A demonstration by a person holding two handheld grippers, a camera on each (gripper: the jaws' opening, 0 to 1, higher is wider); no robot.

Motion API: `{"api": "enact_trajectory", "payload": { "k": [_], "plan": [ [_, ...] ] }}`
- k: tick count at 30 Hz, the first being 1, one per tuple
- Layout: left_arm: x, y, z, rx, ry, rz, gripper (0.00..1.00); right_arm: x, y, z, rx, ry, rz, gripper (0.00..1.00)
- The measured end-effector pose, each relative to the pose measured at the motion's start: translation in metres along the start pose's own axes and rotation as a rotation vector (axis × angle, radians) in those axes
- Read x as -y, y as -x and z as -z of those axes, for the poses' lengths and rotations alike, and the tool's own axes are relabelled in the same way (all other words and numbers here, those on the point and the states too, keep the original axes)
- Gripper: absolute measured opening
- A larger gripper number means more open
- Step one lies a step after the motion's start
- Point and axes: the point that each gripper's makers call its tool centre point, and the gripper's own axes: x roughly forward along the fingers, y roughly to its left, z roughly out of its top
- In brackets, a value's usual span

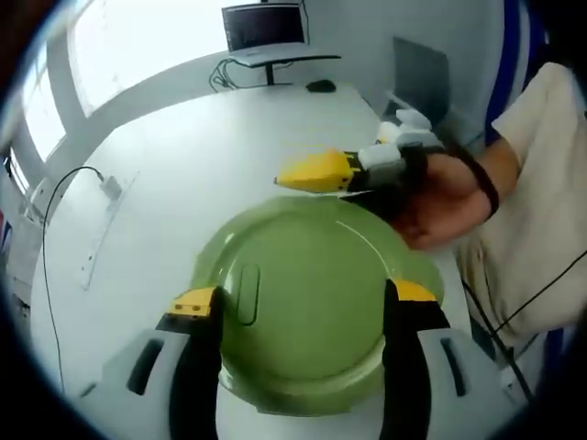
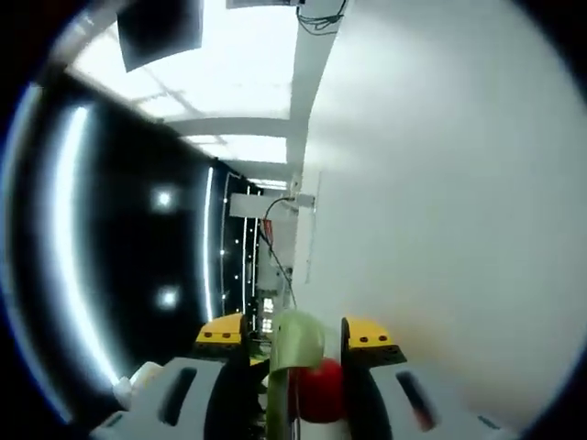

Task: Open container latches remove lid place lid upside down on tabletop take tomato from container place on tabletop

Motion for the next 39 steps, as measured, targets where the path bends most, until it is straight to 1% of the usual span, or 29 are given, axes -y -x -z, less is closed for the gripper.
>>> {"api": "enact_trajectory", "payload": {
  "k": [1, 2, 3, 4, 7, 9, 10, 11, 13, 14, 17, 20, 22, 23, 24, 25, 27, 29, 30, 31, 32, 34, 36, 39],
  "plan": [
    [0.003, 0.000, -0.001, 0.000, 0.001, 0.000, 0.64, 0.003, 0.000, -0.001, 0.011, 0.035, 0.016, 0.30],
    [0.003, 0.000, -0.001, 0.000, 0.001, 0.000, 0.64, 0.007, 0.000, 0.000, 0.001, 0.065, 0.034, 0.30],
    [0.003, 0.000, -0.001, 0.000, 0.002, 0.000, 0.64, 0.004, -0.001, 0.001, -0.002, 0.035, 0.027, 0.30],
    [0.008, -0.001, -0.003, 0.001, 0.003, -0.002, 0.64, 0.003, -0.001, 0.002, -0.002, 0.030, 0.029, 0.30],
    [0.013, -0.002, -0.004, 0.002, 0.005, -0.001, 0.64, 0.002, 0.000, 0.002, 0.007, 0.041, 0.034, 0.28],
    [0.019, -0.003, -0.006, 0.002, 0.004, -0.001, 0.64, 0.001, 0.000, 0.000, 0.021, 0.036, 0.036, 0.23],
    [0.021, -0.003, -0.007, 0.001, 0.004, -0.002, 0.64, -0.001, 0.000, -0.003, 0.032, 0.027, 0.036, 0.19],
    [0.023, -0.003, -0.007, 0.001, 0.004, -0.002, 0.64, -0.003, 0.000, -0.003, 0.027, 0.024, 0.045, 0.18],
    [0.021, -0.003, -0.006, 0.002, 0.003, -0.001, 0.64, -0.004, 0.000, -0.001, 0.027, 0.032, 0.055, 0.18],
    [0.016, -0.002, -0.005, 0.005, 0.005, -0.001, 0.64, -0.003, 0.000, -0.001, 0.029, 0.032, 0.056, 0.18],
    [0.010, -0.001, -0.003, 0.011, 0.006, 0.000, 0.64, -0.003, 0.002, -0.001, 0.040, 0.028, 0.051, 0.17],
    [0.003, 0.000, -0.002, 0.014, 0.006, 0.000, 0.64, -0.003, 0.001, -0.002, 0.037, 0.032, 0.049, 0.16],
    [-0.003, 0.000, -0.001, 0.011, 0.005, 0.000, 0.64, -0.004, 0.001, -0.002, 0.024, 0.053, 0.051, 0.15],
    [-0.005, 0.000, 0.000, 0.009, 0.005, 0.000, 0.64, -0.003, 0.001, -0.002, 0.010, 0.083, 0.057, 0.15],
    [-0.006, 0.000, 0.001, 0.007, 0.006, -0.001, 0.64, -0.003, 0.001, -0.003, 0.002, 0.136, 0.065, 0.15],
    [-0.007, 0.001, 0.001, 0.006, 0.007, -0.002, 0.64, -0.005, 0.000, -0.004, -0.003, 0.100, 0.065, 0.15],
    [-0.009, 0.001, 0.003, 0.009, 0.009, -0.004, 0.64, -0.003, 0.000, -0.003, -0.015, 0.108, 0.068, 0.14],
    [-0.003, 0.002, 0.004, 0.019, 0.010, -0.006, 0.64, -0.004, 0.000, -0.004, -0.020, 0.144, 0.082, 0.14],
    [-0.003, 0.001, 0.004, 0.026, 0.012, -0.007, 0.64, -0.004, -0.001, -0.003, -0.028, 0.157, 0.082, 0.14],
    [-0.003, 0.001, 0.004, 0.029, 0.014, -0.008, 0.64, -0.004, -0.001, -0.003, -0.030, 0.151, 0.076, 0.14],
    [-0.004, 0.001, 0.004, 0.032, 0.016, -0.009, 0.64, -0.005, -0.002, -0.004, -0.032, 0.181, 0.073, 0.14],
    [-0.004, 0.000, 0.003, 0.030, 0.018, -0.014, 0.64, -0.005, -0.004, -0.005, -0.048, 0.209, 0.075, 0.14],
    [-0.004, 0.000, 0.002, 0.027, 0.018, -0.015, 0.64, -0.004, -0.003, -0.005, -0.049, 0.201, 0.076, 0.14],
    [-0.007, 0.000, 0.002, 0.029, 0.015, -0.011, 0.64, -0.005, -0.003, -0.006, -0.046, 0.222, 0.078, 0.14]
  ]
}}
